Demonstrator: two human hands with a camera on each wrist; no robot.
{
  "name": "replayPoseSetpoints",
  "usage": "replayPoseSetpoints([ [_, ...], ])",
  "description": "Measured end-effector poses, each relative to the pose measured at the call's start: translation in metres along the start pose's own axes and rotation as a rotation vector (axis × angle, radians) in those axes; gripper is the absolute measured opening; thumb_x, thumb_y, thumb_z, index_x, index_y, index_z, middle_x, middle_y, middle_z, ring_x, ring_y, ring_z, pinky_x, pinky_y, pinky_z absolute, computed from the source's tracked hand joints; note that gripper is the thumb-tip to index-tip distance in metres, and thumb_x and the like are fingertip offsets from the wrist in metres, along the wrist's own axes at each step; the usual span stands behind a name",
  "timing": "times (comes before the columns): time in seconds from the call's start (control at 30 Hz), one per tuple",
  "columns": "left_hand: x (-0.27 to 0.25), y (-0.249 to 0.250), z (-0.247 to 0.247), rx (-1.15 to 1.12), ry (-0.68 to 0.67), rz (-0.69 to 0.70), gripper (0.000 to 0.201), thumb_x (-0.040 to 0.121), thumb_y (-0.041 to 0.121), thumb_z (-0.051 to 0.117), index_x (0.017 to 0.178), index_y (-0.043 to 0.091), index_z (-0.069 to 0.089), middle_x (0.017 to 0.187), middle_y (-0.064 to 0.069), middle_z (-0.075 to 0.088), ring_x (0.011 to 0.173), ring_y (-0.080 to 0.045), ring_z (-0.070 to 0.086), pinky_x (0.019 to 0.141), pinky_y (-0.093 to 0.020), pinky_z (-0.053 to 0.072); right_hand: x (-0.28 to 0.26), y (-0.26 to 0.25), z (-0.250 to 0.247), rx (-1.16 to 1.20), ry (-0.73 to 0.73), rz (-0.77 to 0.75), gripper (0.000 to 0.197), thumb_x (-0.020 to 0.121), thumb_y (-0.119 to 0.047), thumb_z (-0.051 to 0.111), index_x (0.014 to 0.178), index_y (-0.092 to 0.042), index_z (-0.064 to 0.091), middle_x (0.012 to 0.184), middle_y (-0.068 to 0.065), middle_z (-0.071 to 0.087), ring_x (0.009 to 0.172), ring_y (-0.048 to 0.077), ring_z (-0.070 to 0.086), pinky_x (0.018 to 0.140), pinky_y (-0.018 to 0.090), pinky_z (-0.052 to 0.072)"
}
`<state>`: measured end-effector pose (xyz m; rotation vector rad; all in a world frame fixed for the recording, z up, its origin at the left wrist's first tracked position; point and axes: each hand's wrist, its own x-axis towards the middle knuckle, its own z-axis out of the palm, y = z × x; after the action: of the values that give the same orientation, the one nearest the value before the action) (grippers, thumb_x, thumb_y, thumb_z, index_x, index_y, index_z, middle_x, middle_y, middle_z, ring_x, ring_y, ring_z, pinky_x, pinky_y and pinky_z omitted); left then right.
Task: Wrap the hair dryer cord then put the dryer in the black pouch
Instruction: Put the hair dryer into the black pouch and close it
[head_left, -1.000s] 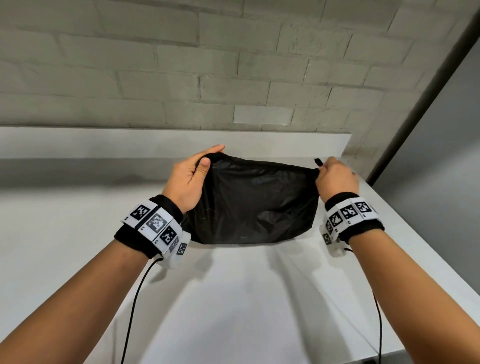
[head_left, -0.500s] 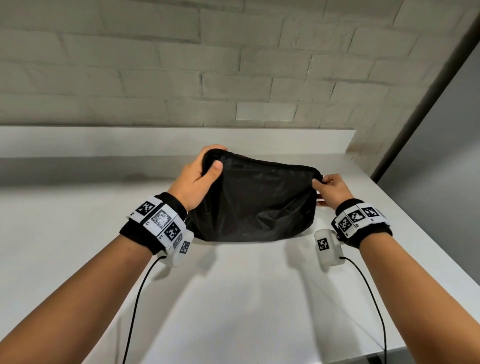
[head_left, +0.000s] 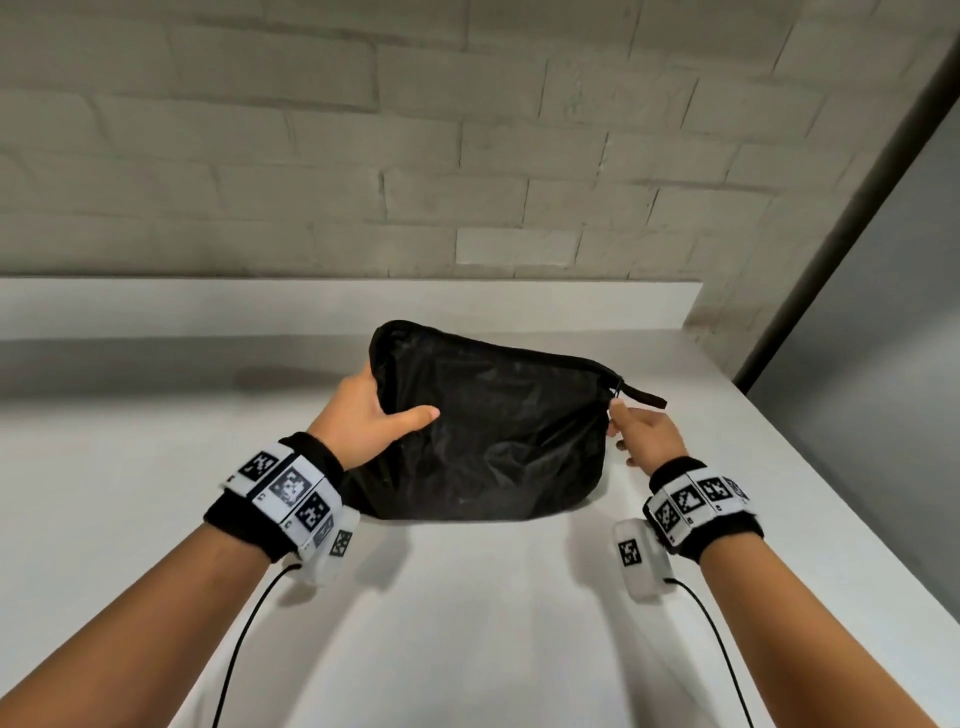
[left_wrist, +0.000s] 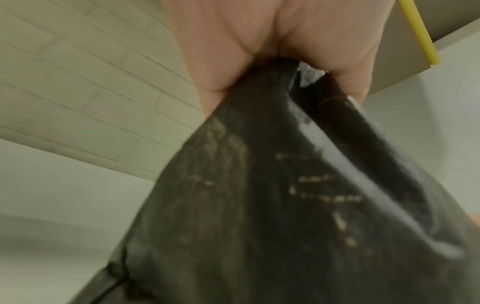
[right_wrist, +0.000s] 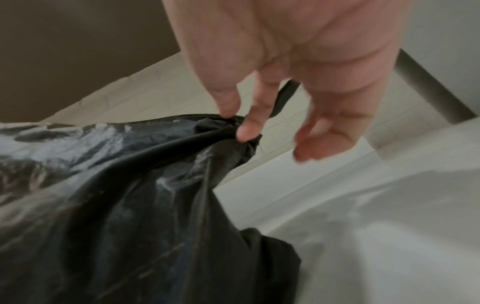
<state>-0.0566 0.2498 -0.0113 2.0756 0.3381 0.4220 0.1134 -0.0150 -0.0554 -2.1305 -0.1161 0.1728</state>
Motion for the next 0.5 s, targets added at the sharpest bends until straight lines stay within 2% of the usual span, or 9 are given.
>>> replayPoseSetpoints([
  [0.07, 0.0, 0.0, 0.001, 0.0, -0.01, -0.009, 0.054, 0.075, 0.02, 0.075, 0.123, 0.01, 0.052, 0.103, 0.008, 0.063, 0.101, -0.009, 0.059, 0.088, -0.022, 0.043, 0.001, -0.002, 0.005, 0.129, -0.198, 0.035, 0.029, 0.091, -0.03, 0.048, 0.068, -0.013, 0.052, 0.081, 0.006, 0.056, 0.078, 0.021, 0.053, 0.064, 0.029, 0.042],
  [0.1, 0.0, 0.001, 0.002, 0.0, -0.013, -0.01, 0.054, 0.075, 0.019, 0.074, 0.124, 0.01, 0.051, 0.1, 0.014, 0.061, 0.1, -0.008, 0.058, 0.088, -0.021, 0.042, 0.003, -0.005, 0.008, 0.215, -0.274, 0.038, 0.022, 0.091, -0.021, 0.05, 0.07, -0.013, 0.049, 0.08, 0.006, 0.054, 0.078, 0.019, 0.052, 0.063, 0.028, 0.042],
  [0.17, 0.002, 0.001, 0.001, -0.011, -0.004, -0.013, 0.053, 0.076, 0.019, 0.073, 0.124, 0.012, 0.049, 0.096, 0.022, 0.057, 0.098, -0.005, 0.058, 0.09, -0.022, 0.041, 0.007, -0.01, 0.012, 0.351, -0.366, 0.004, 0.026, 0.088, -0.001, 0.05, 0.068, -0.015, 0.044, 0.074, 0.005, 0.048, 0.07, 0.015, 0.05, 0.061, 0.024, 0.045],
  [0.27, 0.003, -0.001, -0.001, -0.032, -0.069, -0.03, 0.069, 0.072, 0.012, 0.076, 0.13, 0.019, 0.039, 0.102, 0.027, 0.051, 0.098, 0.004, 0.054, 0.093, -0.022, 0.039, 0.017, -0.016, 0.011, 0.372, -0.346, -0.062, 0.036, 0.082, 0.016, 0.045, 0.074, -0.018, 0.051, 0.08, 0.001, 0.051, 0.07, 0.012, 0.051, 0.053, 0.018, 0.05],
  [0.3, 0.004, -0.003, -0.001, -0.022, -0.109, -0.042, 0.081, 0.066, 0.011, 0.081, 0.133, 0.018, 0.036, 0.104, 0.027, 0.05, 0.102, 0.001, 0.053, 0.095, -0.023, 0.038, 0.022, -0.018, 0.01, 0.357, -0.337, -0.087, 0.038, 0.081, 0.018, 0.044, 0.078, -0.018, 0.054, 0.085, 0.0, 0.053, 0.075, 0.013, 0.053, 0.057, 0.017, 0.051],
  [0.37, 0.009, -0.009, 0.001, -0.001, -0.129, -0.075, 0.093, 0.056, 0.012, 0.087, 0.134, 0.016, 0.036, 0.107, 0.026, 0.051, 0.109, -0.006, 0.052, 0.098, -0.026, 0.039, 0.03, -0.026, 0.007, 0.316, -0.332, -0.132, 0.039, 0.08, 0.02, 0.043, 0.093, -0.013, 0.059, 0.096, 0.002, 0.057, 0.091, 0.018, 0.055, 0.077, 0.023, 0.051],
  [0.4, 0.011, -0.01, 0.002, -0.01, -0.108, -0.089, 0.09, 0.056, 0.011, 0.087, 0.132, 0.016, 0.039, 0.106, 0.025, 0.052, 0.108, -0.008, 0.053, 0.098, -0.027, 0.039, 0.035, -0.029, 0.007, 0.3, -0.319, -0.15, 0.042, 0.079, 0.02, 0.042, 0.103, -0.01, 0.059, 0.103, 0.005, 0.057, 0.099, 0.019, 0.053, 0.084, 0.024, 0.049],
  [0.43, 0.016, -0.01, 0.005, -0.036, -0.084, -0.101, 0.083, 0.059, 0.008, 0.086, 0.129, 0.017, 0.042, 0.105, 0.023, 0.054, 0.106, -0.008, 0.055, 0.097, -0.028, 0.04, 0.04, -0.033, 0.005, 0.292, -0.304, -0.17, 0.045, 0.079, 0.021, 0.041, 0.111, -0.006, 0.058, 0.109, 0.005, 0.056, 0.104, 0.019, 0.051, 0.085, 0.018, 0.048],
  [0.5, 0.028, -0.005, 0.01, -0.095, -0.057, -0.112, 0.065, 0.065, 0.002, 0.08, 0.117, 0.022, 0.048, 0.102, 0.02, 0.056, 0.098, -0.003, 0.056, 0.094, -0.027, 0.042, 0.051, -0.042, -0.002, 0.296, -0.29, -0.213, 0.049, 0.08, 0.022, 0.038, 0.12, -0.002, 0.053, 0.115, 0.006, 0.052, 0.108, 0.018, 0.049, 0.076, 0.005, 0.046],
])
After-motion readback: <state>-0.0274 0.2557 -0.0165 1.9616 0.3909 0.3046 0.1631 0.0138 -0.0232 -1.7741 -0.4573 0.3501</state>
